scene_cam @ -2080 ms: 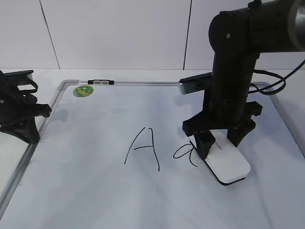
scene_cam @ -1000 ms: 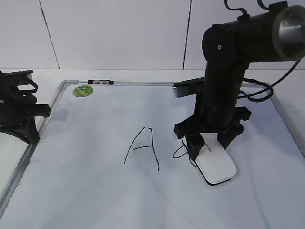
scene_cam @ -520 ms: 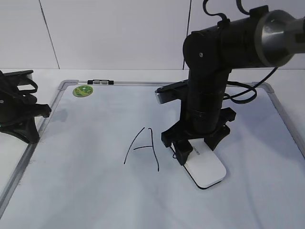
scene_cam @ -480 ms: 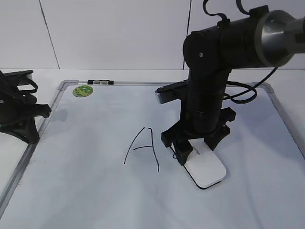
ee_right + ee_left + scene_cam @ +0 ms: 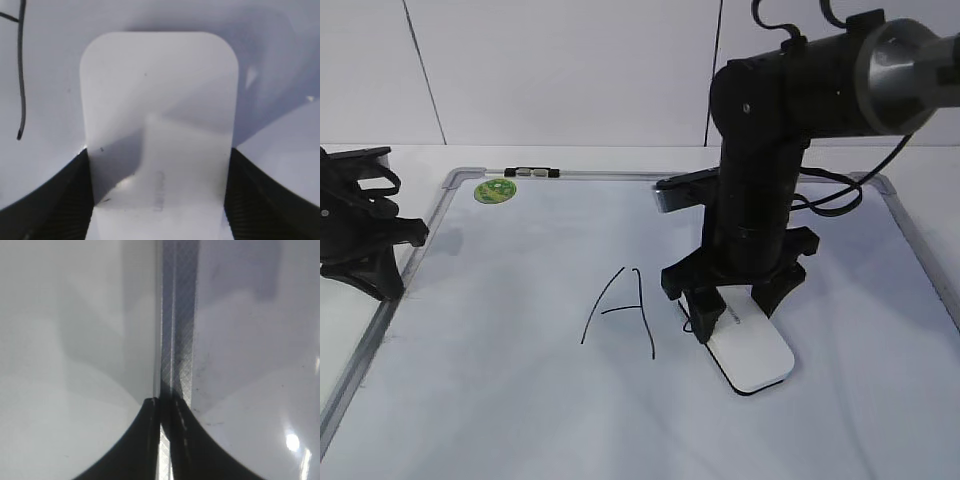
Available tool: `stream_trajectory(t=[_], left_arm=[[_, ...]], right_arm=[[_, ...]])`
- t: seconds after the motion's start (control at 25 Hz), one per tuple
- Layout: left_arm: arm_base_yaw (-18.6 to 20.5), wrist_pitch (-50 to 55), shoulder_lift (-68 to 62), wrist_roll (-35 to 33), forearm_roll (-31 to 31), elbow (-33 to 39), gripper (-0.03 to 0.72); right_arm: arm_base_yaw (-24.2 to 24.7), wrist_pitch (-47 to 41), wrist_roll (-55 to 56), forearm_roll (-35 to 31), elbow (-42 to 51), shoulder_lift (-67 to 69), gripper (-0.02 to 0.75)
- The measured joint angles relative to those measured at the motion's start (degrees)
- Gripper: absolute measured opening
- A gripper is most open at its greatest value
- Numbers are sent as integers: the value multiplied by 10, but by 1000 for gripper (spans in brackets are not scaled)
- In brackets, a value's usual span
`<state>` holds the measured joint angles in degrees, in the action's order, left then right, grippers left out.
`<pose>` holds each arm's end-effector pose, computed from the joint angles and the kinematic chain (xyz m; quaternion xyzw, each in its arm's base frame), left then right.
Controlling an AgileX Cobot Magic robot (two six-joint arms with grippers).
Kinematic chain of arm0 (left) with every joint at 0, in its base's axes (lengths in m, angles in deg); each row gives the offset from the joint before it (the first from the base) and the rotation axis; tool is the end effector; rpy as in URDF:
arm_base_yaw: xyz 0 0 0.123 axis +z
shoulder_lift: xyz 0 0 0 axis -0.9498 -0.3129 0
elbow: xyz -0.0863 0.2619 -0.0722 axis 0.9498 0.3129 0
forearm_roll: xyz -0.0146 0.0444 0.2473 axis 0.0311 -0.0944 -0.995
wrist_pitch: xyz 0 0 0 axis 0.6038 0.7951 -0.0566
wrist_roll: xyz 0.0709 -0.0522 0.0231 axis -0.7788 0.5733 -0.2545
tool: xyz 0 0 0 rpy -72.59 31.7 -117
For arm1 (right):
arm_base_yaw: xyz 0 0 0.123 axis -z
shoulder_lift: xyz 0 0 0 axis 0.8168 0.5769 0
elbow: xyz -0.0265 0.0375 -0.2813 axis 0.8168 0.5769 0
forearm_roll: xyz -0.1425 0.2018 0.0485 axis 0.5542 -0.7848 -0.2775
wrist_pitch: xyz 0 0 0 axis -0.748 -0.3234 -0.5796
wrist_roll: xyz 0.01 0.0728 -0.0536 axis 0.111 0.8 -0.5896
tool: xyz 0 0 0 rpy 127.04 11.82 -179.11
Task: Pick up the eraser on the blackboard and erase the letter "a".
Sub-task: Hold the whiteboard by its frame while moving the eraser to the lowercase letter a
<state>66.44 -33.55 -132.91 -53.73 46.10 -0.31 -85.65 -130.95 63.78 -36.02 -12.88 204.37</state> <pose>0.3572 -0.0464 0.1518 -0.0181 0.9952 -0.0785 0.0548 0.3326 0.1971 0.1727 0.2285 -0.9733 0.0142 0.0165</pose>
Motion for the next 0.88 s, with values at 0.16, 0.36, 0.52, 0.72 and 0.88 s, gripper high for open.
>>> stream_trajectory(t=[0.16, 0.36, 0.52, 0.72, 0.88], left_arm=[[0, -1, 0, 0, 0, 0, 25], [0, -1, 0, 0, 0, 0, 25], [0, -1, 0, 0, 0, 0, 25], [0, -1, 0, 0, 0, 0, 25], [0, -1, 0, 0, 0, 0, 25]], right_arm=[[25, -2, 3, -28, 0, 0, 541], [57, -5, 7, -34, -5, 1, 541], [61, -25, 7, -33, -26, 8, 541], [53, -41, -4, -30, -52, 19, 541], [30, -40, -10, -11, -56, 21, 541]])
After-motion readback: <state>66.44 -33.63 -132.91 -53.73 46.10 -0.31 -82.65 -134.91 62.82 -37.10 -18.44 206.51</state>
